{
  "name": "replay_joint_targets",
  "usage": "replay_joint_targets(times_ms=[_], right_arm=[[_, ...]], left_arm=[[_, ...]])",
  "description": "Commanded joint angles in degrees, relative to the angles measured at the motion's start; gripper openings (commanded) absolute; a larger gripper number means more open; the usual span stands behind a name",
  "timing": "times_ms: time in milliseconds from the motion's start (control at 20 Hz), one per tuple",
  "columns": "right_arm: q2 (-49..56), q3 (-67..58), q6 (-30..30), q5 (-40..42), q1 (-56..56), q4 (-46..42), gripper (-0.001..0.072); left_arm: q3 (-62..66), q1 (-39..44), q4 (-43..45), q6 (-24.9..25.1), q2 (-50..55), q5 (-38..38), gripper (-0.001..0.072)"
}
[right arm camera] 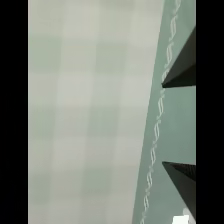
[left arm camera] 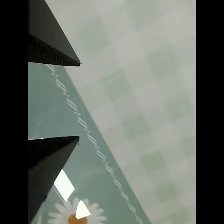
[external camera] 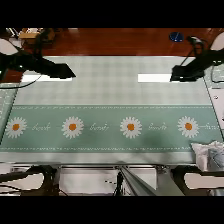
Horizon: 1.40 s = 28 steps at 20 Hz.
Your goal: Fold the shirts.
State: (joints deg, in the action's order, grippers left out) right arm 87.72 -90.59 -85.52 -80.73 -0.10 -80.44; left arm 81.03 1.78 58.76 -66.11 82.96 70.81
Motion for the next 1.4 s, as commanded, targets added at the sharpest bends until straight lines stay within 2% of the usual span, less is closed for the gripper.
replay_joint_targets(times_ms=[0, 150, 250, 350, 500, 1350], right_arm=[[-0.87, -0.46, -0.48, -0.20, 8.96, 1.16, 0.0528], [-5.77, 0.35, -3.74, 1.27, 13.64, -5.25, 0.0513], [-10.01, 4.44, -4.98, 3.76, 15.10, -5.62, 0.0513], [-13.05, 9.35, -6.27, 8.74, 14.64, -5.79, 0.0513], [-13.38, 10.36, -7.91, 13.16, 13.35, -5.62, 0.0513], [-13.38, 10.36, -7.89, 13.75, 13.38, -5.62, 0.0514]], left_arm=[[0.22, 7.10, 17.29, -9.66, -0.26, 1.40, 0.0532], [0.22, 8.41, 17.35, -10.60, -2.08, 1.79, 0.0528], [0.15, 8.41, 17.38, -11.17, -4.44, 4.15, 0.0522], [0.07, 8.37, 17.38, -11.13, -6.62, 1.53, 0.0521], [0.07, 8.48, 17.33, -11.13, -6.86, -2.27, 0.0522], [0.07, 8.52, 17.33, -11.13, -6.45, -2.23, 0.0523]])
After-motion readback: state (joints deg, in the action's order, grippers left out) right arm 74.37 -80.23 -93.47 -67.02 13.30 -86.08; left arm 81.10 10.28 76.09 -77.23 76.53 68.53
